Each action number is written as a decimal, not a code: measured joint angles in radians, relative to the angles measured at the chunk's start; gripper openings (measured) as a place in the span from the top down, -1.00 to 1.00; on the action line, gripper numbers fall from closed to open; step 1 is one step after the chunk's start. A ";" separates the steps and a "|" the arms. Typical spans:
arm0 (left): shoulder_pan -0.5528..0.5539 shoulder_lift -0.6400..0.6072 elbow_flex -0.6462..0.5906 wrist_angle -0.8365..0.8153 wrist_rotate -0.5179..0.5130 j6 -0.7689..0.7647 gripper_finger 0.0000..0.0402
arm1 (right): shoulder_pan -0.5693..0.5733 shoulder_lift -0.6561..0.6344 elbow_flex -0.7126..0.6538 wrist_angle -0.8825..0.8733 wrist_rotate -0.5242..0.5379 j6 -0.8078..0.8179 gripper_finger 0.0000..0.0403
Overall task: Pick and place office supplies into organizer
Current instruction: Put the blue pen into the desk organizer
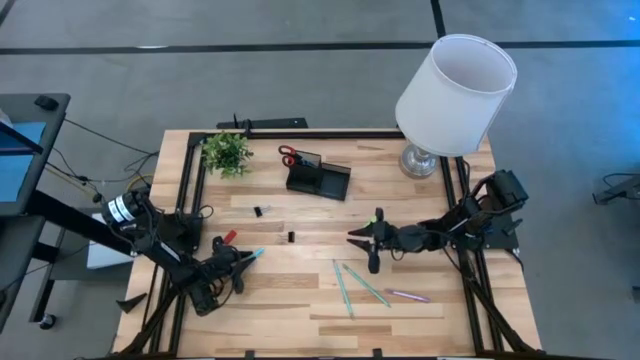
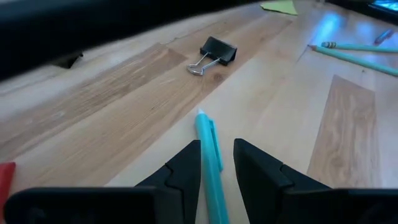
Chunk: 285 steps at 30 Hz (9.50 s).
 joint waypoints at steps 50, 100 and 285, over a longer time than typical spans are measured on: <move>-0.064 0.238 0.054 0.079 -0.114 0.064 0.55 | -0.165 0.000 0.176 0.035 -0.103 -0.214 0.54; -0.050 0.238 0.114 -0.006 -0.040 0.073 0.73 | -0.304 0.512 0.973 -0.572 -0.774 -0.230 0.54; 0.371 -0.157 0.287 -0.084 -0.423 0.953 0.85 | -0.252 0.428 1.015 -0.409 -0.315 0.306 0.90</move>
